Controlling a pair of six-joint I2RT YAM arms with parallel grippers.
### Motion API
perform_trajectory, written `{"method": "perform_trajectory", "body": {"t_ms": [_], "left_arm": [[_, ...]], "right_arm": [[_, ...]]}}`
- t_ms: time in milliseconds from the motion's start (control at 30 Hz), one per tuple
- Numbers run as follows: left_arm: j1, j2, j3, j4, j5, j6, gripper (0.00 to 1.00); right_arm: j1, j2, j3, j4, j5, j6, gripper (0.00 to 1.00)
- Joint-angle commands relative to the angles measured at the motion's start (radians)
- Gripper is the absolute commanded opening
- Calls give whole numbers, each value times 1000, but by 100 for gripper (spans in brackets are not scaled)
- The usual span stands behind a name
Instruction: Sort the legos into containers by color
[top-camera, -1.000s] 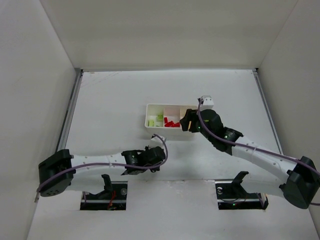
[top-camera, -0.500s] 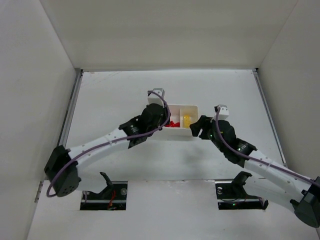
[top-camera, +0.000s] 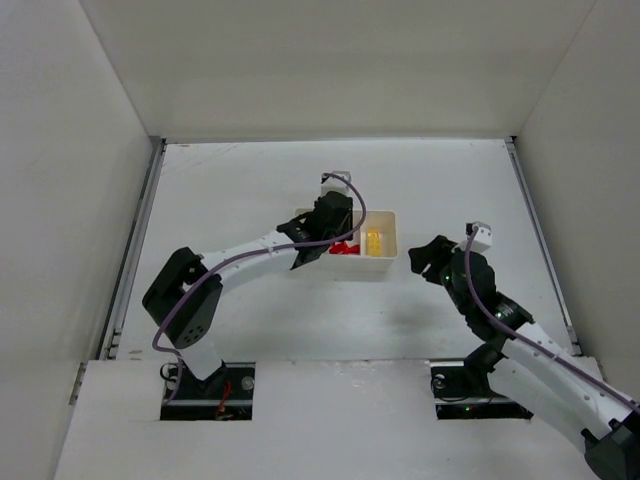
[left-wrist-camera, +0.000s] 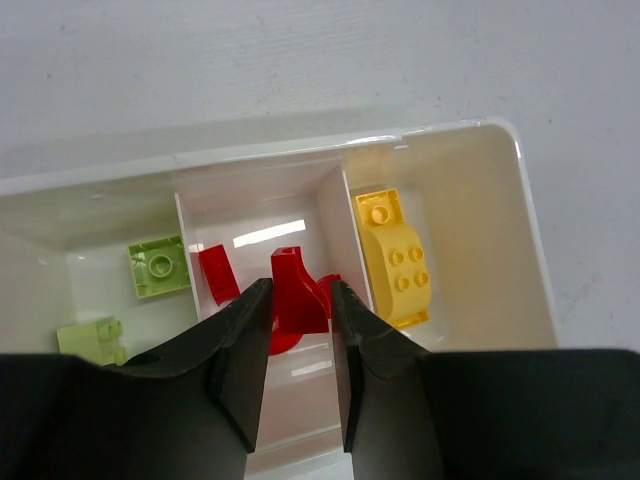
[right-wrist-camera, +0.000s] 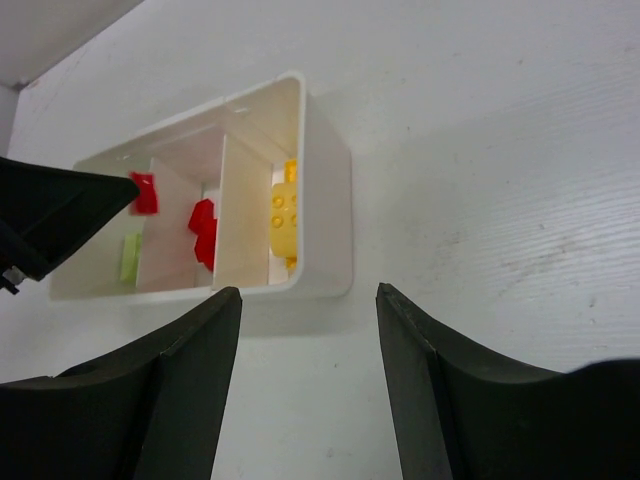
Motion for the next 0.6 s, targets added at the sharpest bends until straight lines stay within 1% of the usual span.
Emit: {"method": "perform_trajectory", "body": {"t_ms": [0, 67, 133, 267, 300, 333, 367, 567], "left_arm": [[-5, -8, 62, 29, 5, 20, 29], [-6, -2, 71, 26, 5, 22, 33], [-6, -4, 74, 23, 5, 23, 40], [-5, -51, 59, 29, -5, 26, 62], [-5, -72, 52, 33, -10, 26, 70], [-5, -94, 44, 37, -13, 26, 98], [-3, -118, 38, 35, -14, 28, 100], [8, -281, -50, 32, -48, 26, 100]], "right_arm": [[-28, -27, -10, 6, -13, 18, 62], [-31, -21, -10, 13, -21, 20, 62], [-33, -7, -7, 15, -22, 18, 63], [-33, 1, -4, 15, -18, 13, 63], [-34, -7, -6, 13, -13, 15, 63], [-37, -13, -7, 13, -12, 16, 63], [-40, -18, -9, 15, -12, 18, 63], [-39, -19, -10, 25, -7, 23, 67]]}}
